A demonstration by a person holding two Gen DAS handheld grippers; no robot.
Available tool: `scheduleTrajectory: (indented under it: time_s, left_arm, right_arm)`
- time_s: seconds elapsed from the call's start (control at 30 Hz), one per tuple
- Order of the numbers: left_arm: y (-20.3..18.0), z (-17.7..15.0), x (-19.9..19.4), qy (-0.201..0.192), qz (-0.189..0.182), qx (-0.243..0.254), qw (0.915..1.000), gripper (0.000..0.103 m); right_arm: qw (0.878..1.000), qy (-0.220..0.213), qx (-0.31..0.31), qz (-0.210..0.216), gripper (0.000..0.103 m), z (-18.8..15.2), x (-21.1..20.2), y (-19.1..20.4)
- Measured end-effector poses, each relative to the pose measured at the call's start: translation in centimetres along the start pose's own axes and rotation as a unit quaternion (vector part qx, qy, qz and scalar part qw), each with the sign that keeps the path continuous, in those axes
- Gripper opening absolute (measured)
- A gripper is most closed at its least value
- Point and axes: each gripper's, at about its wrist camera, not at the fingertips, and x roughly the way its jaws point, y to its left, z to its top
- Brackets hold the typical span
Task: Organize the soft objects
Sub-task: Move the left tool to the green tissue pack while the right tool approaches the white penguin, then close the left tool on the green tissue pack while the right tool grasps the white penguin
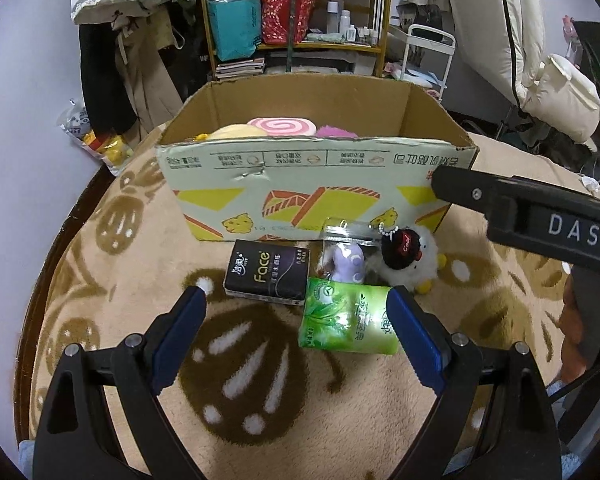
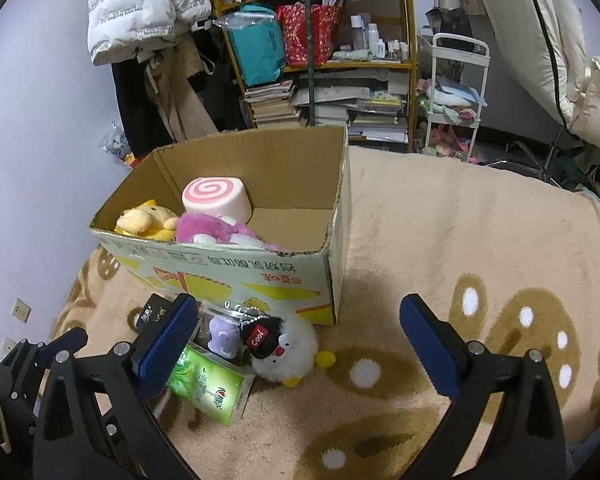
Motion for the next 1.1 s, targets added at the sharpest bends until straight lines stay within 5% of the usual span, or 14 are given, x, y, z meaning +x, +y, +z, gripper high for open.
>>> scheduleTrajectory:
  time_s: [1.1]
  left_arm:
    - [-1.0,-1.3,4.6,0.053,-0.034,-0.021,0.9978,0.091]
  right_arm:
    - [0.995,0.099,-0.015,-0.005,0.103,-1.5,7.0,-0.1]
